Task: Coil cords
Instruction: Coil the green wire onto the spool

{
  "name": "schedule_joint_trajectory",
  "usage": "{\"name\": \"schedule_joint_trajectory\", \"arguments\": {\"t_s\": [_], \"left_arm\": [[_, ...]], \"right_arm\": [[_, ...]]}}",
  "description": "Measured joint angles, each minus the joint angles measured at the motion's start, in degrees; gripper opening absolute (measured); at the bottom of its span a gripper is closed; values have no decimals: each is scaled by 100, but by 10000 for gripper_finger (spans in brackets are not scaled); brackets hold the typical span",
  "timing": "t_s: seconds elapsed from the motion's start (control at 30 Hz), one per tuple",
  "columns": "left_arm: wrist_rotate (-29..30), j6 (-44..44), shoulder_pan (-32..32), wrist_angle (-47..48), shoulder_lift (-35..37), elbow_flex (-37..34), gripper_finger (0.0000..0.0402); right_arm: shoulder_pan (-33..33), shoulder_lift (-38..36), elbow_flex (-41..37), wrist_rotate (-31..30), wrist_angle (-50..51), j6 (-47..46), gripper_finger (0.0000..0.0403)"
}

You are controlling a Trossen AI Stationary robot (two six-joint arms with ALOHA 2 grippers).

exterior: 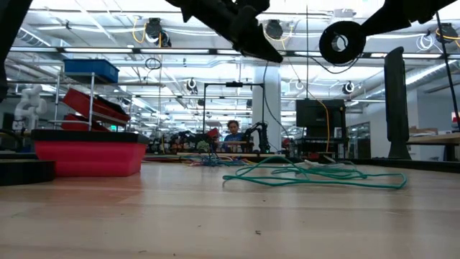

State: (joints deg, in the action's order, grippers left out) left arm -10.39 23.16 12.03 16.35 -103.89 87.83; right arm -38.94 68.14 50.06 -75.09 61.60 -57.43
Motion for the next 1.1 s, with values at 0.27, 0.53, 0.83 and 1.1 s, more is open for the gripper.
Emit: {"name": "schedule_joint_trajectory", "arguments": {"t_s": [0.27, 0.53, 0.83, 1.1], "left_arm": [[139, -30, 0, -312, 80, 0, 0], [100, -164, -92, -517, 86, 25, 0], [111, -160, -75, -373, 91, 35, 0], [99, -140, 33, -269, 198, 39, 0]], "right_arm": [[78, 8, 0, 340, -86, 260, 0], [624, 362, 0, 634, -166, 481, 0], [903, 754, 0, 571, 27, 399, 0], [972, 774, 0, 596, 835, -559, 0]]}}
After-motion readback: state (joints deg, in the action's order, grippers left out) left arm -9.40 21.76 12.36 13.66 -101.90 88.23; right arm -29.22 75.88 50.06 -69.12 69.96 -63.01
